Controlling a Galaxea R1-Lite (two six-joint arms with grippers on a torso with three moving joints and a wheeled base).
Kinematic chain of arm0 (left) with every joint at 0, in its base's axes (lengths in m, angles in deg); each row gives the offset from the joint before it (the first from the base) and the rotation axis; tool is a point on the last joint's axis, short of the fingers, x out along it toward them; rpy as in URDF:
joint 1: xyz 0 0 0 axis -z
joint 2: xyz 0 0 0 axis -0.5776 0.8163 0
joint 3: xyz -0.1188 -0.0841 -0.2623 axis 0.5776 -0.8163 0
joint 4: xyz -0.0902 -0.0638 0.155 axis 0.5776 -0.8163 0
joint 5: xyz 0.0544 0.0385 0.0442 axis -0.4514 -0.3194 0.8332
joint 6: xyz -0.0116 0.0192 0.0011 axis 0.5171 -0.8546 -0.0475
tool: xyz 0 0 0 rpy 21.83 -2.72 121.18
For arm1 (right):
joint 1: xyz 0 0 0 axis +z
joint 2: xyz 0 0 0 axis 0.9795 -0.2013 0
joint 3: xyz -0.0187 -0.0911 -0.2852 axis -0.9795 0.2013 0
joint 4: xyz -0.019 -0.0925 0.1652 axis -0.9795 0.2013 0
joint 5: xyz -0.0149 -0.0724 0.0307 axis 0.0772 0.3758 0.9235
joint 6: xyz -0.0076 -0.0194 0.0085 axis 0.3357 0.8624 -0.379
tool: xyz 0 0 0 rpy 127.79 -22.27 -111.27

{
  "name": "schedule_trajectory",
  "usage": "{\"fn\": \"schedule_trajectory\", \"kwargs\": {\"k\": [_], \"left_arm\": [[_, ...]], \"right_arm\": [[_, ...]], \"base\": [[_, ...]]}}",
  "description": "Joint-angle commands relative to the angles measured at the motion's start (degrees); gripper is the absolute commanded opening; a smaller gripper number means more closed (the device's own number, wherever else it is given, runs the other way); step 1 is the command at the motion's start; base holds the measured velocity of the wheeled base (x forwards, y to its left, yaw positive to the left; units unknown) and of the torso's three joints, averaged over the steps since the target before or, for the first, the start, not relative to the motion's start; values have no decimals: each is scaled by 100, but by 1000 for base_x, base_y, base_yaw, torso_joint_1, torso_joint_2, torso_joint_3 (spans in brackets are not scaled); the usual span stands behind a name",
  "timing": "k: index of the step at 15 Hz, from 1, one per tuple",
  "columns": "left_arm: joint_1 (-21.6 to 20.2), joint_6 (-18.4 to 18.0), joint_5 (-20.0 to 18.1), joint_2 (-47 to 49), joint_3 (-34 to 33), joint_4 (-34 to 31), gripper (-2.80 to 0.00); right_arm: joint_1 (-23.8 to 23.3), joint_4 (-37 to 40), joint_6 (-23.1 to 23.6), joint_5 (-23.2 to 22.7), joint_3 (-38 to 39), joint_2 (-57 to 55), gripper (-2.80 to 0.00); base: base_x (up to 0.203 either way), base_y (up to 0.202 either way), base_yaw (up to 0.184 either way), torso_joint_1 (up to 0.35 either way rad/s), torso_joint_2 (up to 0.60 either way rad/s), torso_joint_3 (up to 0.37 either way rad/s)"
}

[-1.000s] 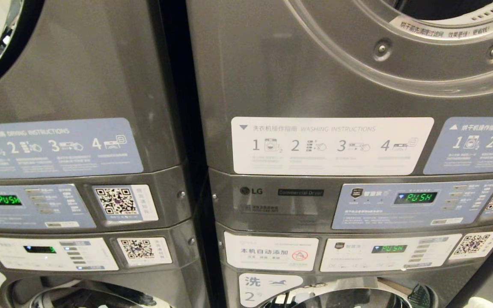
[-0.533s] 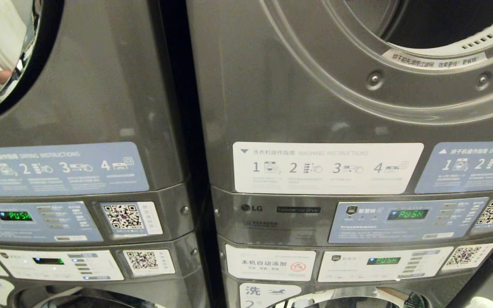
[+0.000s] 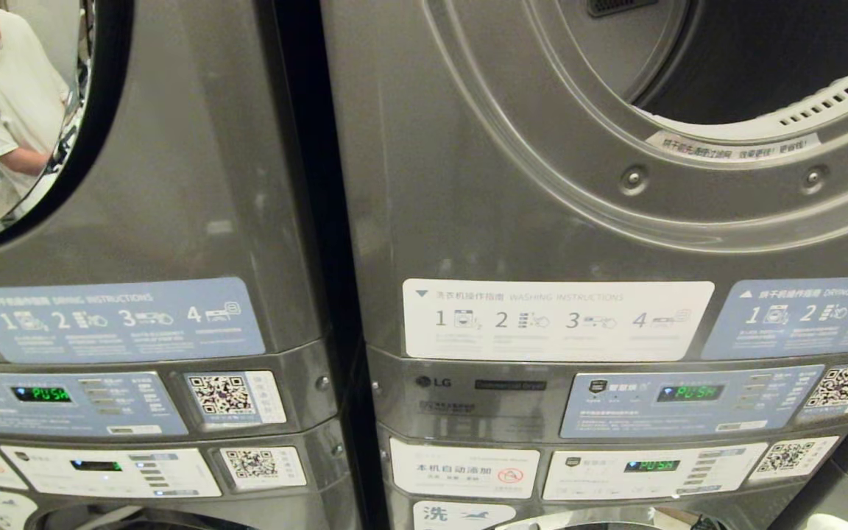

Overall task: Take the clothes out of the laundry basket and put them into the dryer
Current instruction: Put the clothes in the dryer

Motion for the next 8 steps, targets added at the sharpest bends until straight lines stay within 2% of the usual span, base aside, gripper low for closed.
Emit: {"fn": "schedule_trajectory", "kwargs": {"k": [1, 8], "left_arm": [[-1, 15, 0, -2, 0, -6, -280], [-1, 147, 9, -2, 0, 3, -280]], "right_arm": [[0, -1, 0, -1, 0, -5, -280], [0, 7, 35, -1, 0, -5, -280]], "base": [[0, 0, 0, 144, -324, -173], [0, 0, 0, 127, -259, -135]]}}
